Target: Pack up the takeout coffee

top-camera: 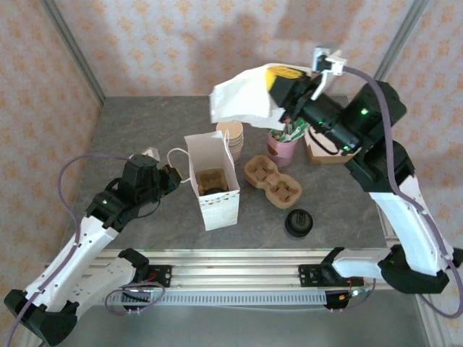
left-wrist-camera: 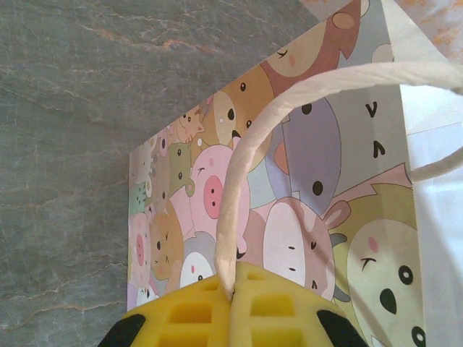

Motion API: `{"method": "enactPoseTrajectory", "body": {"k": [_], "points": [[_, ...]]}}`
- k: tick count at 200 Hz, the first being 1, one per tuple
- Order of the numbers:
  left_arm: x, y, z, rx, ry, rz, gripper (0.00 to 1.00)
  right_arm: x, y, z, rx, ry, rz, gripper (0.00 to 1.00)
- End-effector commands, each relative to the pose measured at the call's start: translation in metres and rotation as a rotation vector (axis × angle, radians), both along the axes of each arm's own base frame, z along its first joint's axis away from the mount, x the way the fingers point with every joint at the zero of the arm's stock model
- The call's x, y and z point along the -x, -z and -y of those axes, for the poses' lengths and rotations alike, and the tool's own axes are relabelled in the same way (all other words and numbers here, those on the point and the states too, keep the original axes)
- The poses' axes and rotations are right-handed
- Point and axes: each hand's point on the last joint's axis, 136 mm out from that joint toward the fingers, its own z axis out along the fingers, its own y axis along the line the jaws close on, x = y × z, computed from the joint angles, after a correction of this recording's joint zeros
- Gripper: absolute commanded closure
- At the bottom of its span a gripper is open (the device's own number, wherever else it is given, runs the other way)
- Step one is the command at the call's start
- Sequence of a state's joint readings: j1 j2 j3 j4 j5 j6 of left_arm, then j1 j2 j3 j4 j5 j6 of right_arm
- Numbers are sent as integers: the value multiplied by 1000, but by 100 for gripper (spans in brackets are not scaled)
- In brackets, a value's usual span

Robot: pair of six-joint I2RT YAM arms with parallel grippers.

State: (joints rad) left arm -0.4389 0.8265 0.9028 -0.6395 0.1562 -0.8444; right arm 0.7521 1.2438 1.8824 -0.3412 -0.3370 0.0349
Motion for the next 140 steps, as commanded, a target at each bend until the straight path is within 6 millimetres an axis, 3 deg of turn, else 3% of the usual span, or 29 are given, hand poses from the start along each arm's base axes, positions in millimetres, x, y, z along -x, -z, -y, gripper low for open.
{"method": "enactPoseTrajectory", "body": {"k": [1, 37, 63, 80, 104, 140], "points": [[1, -8, 2, 0, 18, 28, 100, 28, -38, -17, -32, -46, 130, 100], [1, -2, 1, -8, 14, 17, 100, 57, -58, -65, -74, -157, 171, 100], [2, -1, 1, -9, 15, 14, 100, 58, -52, -94, -137, -183, 114, 100], [3, -1, 0, -10, 13, 15, 100, 39, -36, -102, -171, -134, 21, 100], [4, -3, -1, -10, 11, 22, 100, 12, 3, -111, -180, -27, -68, 100], [5, -1, -1, -11, 14, 18, 100, -6, 55, -135, -155, -1, -141, 100]]}}
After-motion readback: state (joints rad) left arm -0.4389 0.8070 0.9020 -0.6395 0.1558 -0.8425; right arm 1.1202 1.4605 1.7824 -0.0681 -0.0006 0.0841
